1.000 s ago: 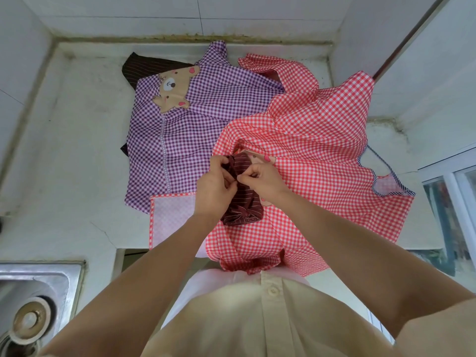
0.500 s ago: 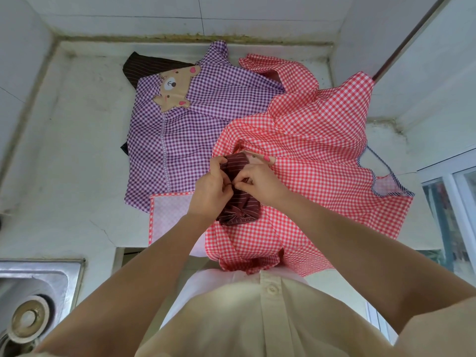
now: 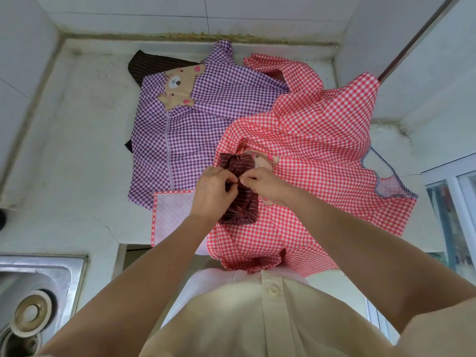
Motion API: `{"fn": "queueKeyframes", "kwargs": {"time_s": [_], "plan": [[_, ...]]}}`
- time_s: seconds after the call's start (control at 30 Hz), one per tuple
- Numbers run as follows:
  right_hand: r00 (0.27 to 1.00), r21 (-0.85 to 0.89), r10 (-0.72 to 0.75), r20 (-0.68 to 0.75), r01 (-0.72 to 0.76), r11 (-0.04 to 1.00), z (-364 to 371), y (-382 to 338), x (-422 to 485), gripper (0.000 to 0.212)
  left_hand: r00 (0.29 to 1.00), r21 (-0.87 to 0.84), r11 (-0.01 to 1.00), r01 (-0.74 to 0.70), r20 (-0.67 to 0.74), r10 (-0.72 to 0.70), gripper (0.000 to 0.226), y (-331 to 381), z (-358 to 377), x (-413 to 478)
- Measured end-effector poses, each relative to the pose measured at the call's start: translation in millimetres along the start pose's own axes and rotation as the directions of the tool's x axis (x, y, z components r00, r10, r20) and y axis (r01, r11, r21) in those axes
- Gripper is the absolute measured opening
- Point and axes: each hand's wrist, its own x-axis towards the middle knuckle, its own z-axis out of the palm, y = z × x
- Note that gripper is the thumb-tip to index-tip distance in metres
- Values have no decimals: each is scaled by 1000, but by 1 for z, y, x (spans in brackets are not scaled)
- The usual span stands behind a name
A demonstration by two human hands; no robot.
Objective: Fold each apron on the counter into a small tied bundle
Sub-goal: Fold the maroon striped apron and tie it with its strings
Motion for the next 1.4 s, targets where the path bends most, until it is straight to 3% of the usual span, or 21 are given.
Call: {"fn": "queueKeyframes", "kwargs": {"time_s": [0.27, 0.33, 0.43, 0.57, 0.73, 0.83, 0.9, 0.93, 1.0, 1.07, 1.13, 1.17, 1.23, 1.3, 1.4], "plan": [[1000, 48, -2, 0, 2, 999, 5, -1, -1, 20, 995, 203, 974, -99, 53, 90, 9, -3, 0, 6], [995, 76, -21, -97, 28, 997, 8, 0, 3, 16, 992, 245, 963, -114, 82, 96, 10, -8, -1, 6], [972, 55, -50, -232, 65, 996, 11, 4, 11, 22, 992, 282, 955, -88, 115, 58, 12, -17, -3, 2], [963, -58, -97, -252, 84, 995, 17, 11, 18, 28, 984, 275, 961, -10, 173, -39, 14, -20, -3, -2], [905, -269, -301, -301, 222, 937, 13, 25, 7, 21, 935, 82, 977, 197, 285, -212, 15, -33, -6, -3], [924, -374, -357, -137, 286, 882, 10, 39, 1, 56, 899, -25, 957, 289, 351, -262, 10, -36, -9, -1], [889, -513, -454, -66, 360, 780, 16, 48, 4, 78, 880, -164, 911, 379, 367, -300, 13, -34, -13, 2], [866, -568, -495, -69, 374, 734, 22, 50, 6, 80, 871, -249, 873, 419, 383, -309, 16, -32, -17, 4], [803, -605, -569, -176, 367, 706, 28, 44, 5, 62, 848, -380, 781, 495, 408, -338, 18, -25, -28, 8], [751, -562, -588, -301, 358, 745, 26, 26, 0, 41, 827, -540, 631, 557, 432, -361, 24, -21, -40, 13], [733, -463, -566, -378, 380, 801, 19, 8, -1, 47, 811, -689, 432, 582, 451, -373, 39, -20, -51, 23], [736, -360, -529, -423, 400, 843, 16, 0, -5, 51, 811, -717, 389, 579, 454, -370, 40, -18, -55, 28], [780, -71, -401, -480, 421, 904, 9, -11, -16, 45, 840, -696, 471, 542, 432, -329, 39, -12, -61, 37], [849, 193, -272, -454, 392, 899, 2, -16, -29, 34, 877, -676, 562, 478, 409, -253, 41, 1, -62, 41], [887, 391, -194, -420, 370, 843, -10, -10, -49, 31, 866, -756, 470, 456, 499, -38, 35, 23, -51, 38]]}}
